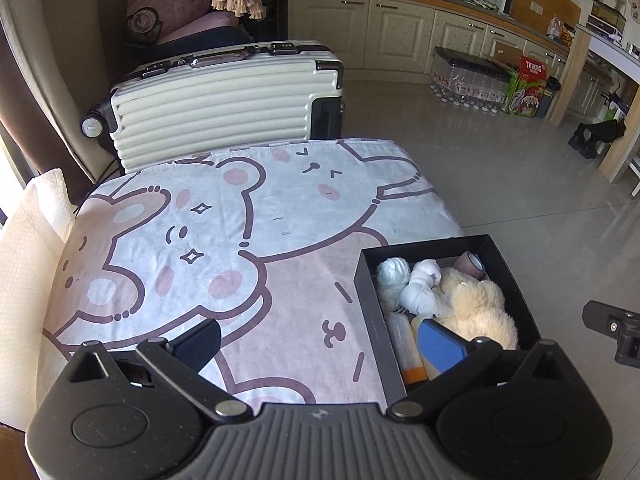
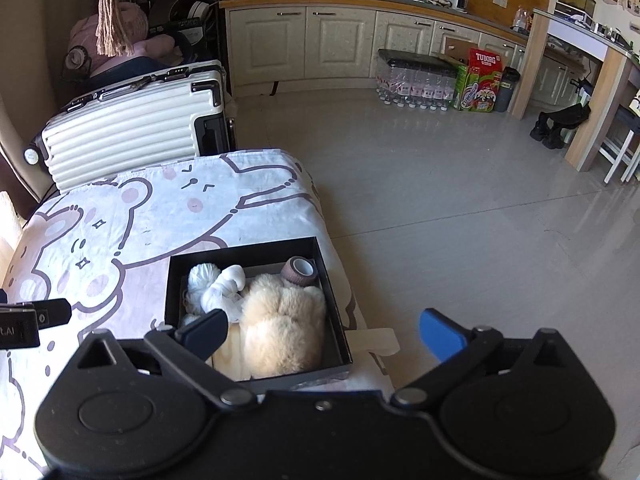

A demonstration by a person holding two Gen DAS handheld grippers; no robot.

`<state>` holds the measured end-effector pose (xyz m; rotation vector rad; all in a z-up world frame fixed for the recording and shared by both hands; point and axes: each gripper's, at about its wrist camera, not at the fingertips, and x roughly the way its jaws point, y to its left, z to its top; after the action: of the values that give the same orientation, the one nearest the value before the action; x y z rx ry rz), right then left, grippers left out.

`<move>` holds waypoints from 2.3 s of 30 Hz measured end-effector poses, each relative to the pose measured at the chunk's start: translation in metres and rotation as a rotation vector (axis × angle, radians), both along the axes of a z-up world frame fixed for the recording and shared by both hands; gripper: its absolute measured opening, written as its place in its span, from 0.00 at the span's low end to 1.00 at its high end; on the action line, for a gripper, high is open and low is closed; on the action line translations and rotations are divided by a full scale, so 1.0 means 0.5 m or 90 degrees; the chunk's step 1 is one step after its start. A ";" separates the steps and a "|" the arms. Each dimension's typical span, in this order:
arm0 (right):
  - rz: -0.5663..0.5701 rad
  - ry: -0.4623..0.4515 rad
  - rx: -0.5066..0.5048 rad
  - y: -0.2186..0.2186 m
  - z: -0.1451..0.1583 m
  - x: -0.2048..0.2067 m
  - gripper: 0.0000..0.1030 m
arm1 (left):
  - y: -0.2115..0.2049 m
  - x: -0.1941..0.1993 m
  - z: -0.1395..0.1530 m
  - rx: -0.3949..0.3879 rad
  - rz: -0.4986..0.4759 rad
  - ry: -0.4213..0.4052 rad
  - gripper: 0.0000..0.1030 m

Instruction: Organize objects

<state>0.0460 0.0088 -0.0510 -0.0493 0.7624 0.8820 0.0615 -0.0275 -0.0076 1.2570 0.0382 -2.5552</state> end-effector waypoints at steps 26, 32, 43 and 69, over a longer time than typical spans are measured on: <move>0.001 0.027 -0.015 -0.014 -0.015 0.003 1.00 | 0.011 0.012 0.006 -0.017 -0.004 0.004 1.00; 0.007 0.026 -0.016 -0.011 -0.015 0.001 1.00 | 0.010 0.013 0.006 -0.016 -0.004 0.004 1.00; 0.011 0.023 -0.018 -0.006 -0.013 -0.001 1.00 | 0.008 0.014 0.006 -0.016 -0.003 0.004 1.00; 0.015 0.022 -0.018 -0.002 -0.014 -0.005 1.00 | 0.007 0.017 0.003 -0.015 -0.001 0.002 1.00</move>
<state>0.0436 0.0078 -0.0578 -0.0677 0.8079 0.8958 0.0698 -0.0242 -0.0059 1.2444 0.0072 -2.5508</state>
